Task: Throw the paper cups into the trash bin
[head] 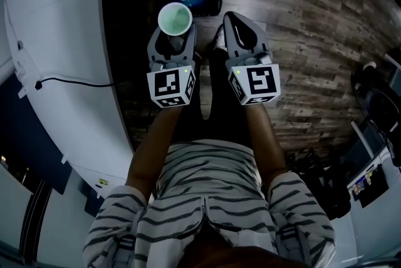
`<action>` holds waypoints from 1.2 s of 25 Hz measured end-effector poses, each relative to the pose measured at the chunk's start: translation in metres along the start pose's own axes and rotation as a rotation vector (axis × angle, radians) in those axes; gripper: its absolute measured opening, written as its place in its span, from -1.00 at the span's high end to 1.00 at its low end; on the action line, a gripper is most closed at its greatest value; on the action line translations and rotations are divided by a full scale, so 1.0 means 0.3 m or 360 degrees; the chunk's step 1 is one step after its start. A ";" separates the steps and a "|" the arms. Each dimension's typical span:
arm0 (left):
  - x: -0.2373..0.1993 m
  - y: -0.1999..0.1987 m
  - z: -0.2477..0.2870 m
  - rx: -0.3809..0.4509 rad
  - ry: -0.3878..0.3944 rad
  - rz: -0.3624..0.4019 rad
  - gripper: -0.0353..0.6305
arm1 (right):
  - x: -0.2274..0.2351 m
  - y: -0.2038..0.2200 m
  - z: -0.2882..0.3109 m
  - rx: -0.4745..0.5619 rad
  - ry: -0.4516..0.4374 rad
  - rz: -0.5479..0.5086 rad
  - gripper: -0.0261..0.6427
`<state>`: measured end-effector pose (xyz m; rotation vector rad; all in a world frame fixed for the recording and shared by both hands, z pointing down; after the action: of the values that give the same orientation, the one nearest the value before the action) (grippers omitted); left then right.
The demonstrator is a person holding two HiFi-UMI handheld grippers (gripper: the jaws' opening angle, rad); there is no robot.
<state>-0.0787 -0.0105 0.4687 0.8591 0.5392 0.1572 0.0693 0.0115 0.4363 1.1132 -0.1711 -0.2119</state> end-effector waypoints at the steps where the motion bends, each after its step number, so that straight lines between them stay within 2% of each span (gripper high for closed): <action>1: -0.005 0.011 0.005 -0.0007 -0.0002 0.0000 0.09 | -0.002 0.010 0.004 0.0005 -0.0005 0.0005 0.87; 19: -0.095 0.237 0.176 -0.0174 -0.0032 0.0018 0.09 | 0.031 0.204 0.064 -0.0071 0.0004 0.0025 0.87; 30: -0.166 0.418 0.323 -0.0350 -0.0051 -0.0023 0.09 | 0.043 0.334 0.108 -0.0141 0.0005 0.0072 0.87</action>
<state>-0.0616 -0.0115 0.6340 0.6425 0.4882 0.1853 0.0822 0.0226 0.5411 1.0204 -0.1824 -0.1759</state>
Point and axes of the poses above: the fingertips, and each gripper's own axes: z forward along the fingers, x to its right, y out of its underside, the point moved 5 cm from there along -z, backward along the fingers, and after that the axes turned 13 degrees about -z, right-handed, at the moved point
